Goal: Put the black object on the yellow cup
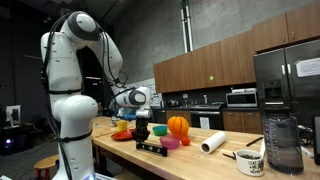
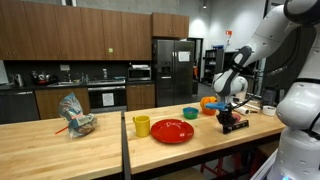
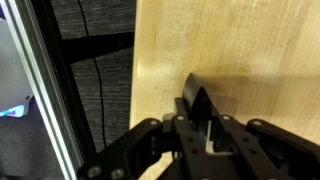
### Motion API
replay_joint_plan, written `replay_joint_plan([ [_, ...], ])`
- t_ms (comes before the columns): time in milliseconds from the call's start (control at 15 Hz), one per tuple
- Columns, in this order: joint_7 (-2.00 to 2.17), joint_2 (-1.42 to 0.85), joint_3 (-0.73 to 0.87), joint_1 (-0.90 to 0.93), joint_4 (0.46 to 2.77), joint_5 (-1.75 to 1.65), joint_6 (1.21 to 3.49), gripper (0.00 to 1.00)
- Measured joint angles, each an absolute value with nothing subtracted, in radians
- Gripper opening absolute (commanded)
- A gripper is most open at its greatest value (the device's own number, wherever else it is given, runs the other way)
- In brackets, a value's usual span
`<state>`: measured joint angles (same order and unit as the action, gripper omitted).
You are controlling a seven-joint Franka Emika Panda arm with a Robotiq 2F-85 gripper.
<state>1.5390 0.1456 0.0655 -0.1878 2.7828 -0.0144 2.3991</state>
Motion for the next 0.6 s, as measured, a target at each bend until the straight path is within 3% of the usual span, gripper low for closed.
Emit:
replay_joint_plan([
  [600, 1.536, 0.150, 0.044, -0.156, 2.771, -0.016, 2.417, 0.05],
])
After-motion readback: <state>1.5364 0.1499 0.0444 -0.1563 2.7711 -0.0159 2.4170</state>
